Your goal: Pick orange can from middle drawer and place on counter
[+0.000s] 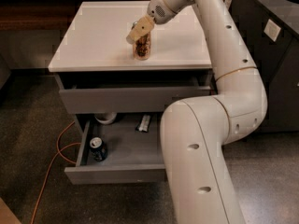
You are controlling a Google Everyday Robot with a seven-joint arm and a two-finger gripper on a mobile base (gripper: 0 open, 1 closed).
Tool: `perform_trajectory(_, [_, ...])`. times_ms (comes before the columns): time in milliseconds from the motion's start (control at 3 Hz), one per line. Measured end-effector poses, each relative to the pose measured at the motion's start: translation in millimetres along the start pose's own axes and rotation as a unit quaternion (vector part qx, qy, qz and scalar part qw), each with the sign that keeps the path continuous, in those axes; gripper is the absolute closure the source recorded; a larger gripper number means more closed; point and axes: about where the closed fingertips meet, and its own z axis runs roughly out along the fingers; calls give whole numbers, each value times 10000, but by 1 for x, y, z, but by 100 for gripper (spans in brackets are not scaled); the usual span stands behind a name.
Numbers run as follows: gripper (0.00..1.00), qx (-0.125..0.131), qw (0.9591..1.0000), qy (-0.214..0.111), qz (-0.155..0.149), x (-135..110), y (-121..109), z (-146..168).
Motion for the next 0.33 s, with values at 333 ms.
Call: perform_trajectory(333, [0, 0, 10000, -1, 0, 0, 0, 0])
